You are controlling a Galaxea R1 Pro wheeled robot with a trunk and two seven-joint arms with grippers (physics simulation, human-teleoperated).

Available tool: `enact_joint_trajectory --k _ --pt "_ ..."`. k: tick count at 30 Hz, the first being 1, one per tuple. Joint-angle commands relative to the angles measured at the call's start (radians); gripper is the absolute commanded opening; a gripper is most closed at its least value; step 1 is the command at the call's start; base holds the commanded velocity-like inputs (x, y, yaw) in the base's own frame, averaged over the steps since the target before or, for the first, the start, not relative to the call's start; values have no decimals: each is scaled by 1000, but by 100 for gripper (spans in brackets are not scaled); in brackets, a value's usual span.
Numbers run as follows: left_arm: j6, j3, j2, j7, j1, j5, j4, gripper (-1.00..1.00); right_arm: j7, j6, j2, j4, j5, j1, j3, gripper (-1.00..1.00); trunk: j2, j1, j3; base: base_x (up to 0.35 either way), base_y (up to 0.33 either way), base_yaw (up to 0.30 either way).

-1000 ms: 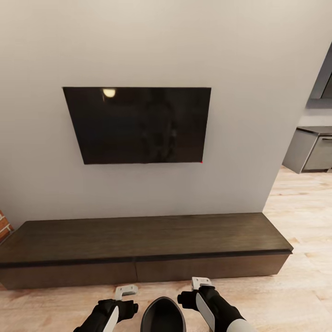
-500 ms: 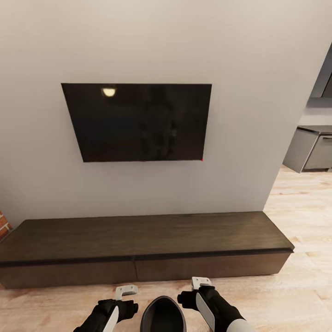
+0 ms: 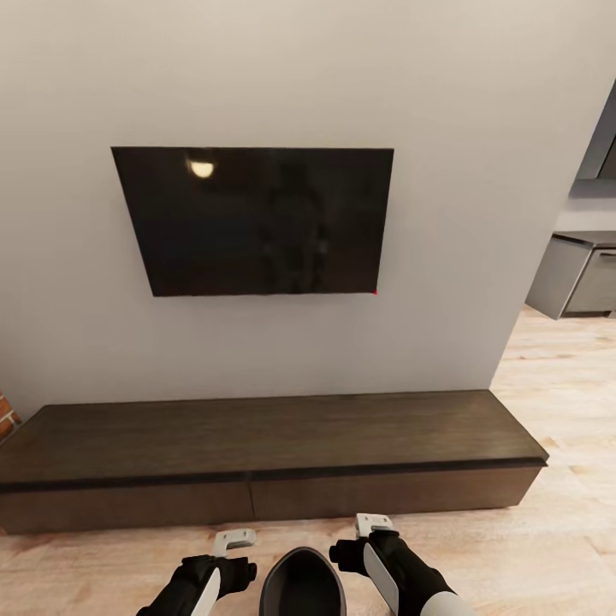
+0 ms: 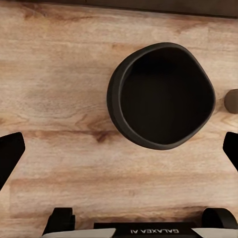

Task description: Place each of the two pumpkins and all three candles from the living room inside a cabinet in the living room (use any cabinet), then make sure every cabinet is closed, and position the cauldron so it is next to a table in the living room.

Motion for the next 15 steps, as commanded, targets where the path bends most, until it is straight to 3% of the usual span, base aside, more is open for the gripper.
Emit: enact_joint_trajectory --k 1,9,15 --pt "0 0 0 0 0 0 0 100 0 0 0 0 0 0 0 100 -7 4 -3 0 0 0" --pt "-1 -1 -1 1 0 -1 0 100 0 0 0 0 0 0 0 100 -63 35 -28 0 0 0" --pt "-2 0 -1 2 0 -1 -1 100 0 0 0 0 0 0 0 100 -63 35 -28 0 0 0"
